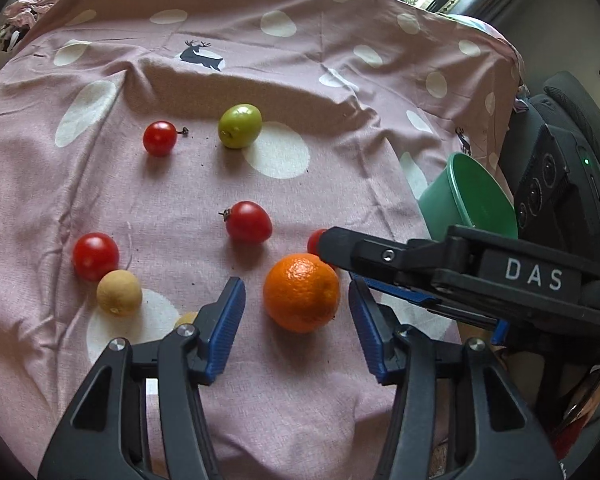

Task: Organize fruits
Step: 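Close the right tool on the second orange and lift it, then carry the second orange with the right tool into the green bowl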

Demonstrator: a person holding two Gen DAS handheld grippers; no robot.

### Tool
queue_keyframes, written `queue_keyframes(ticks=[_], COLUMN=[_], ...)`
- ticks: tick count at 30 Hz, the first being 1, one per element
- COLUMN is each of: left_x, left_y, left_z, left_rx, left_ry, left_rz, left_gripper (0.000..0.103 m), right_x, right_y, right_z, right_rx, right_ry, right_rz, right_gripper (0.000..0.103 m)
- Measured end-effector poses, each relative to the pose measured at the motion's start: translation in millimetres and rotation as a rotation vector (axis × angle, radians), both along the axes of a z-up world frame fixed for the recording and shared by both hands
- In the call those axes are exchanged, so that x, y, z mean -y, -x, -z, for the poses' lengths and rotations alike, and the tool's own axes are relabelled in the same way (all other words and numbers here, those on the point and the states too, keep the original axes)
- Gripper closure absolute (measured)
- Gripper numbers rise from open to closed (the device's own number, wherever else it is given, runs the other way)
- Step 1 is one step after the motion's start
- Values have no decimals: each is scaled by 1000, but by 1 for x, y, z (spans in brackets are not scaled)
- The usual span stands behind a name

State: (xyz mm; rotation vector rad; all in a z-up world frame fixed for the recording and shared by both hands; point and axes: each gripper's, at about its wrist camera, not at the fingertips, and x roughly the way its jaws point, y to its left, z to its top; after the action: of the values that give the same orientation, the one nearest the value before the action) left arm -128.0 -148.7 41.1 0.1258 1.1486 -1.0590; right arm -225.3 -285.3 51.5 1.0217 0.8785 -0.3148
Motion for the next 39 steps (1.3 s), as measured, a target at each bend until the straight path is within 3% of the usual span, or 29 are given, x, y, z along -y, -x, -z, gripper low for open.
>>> queue_keyframes(ticks=[7, 20, 39], left_x=[4, 8, -5], left_y=[0, 3, 12], left_z=[10, 16, -25], left_rx=[-56, -36, 86], left_ry=[-19, -54, 78], left_rz=[13, 11, -24], left_gripper=[50, 57, 58], right_x=[-2, -5, -29], right_y=[-7, -13, -9], right_z=[13, 18, -31], right_rx=[-28, -18, 97], right_ry=[-45, -63, 148], right_rz=[-33, -59, -90], right_gripper=[56, 56, 56])
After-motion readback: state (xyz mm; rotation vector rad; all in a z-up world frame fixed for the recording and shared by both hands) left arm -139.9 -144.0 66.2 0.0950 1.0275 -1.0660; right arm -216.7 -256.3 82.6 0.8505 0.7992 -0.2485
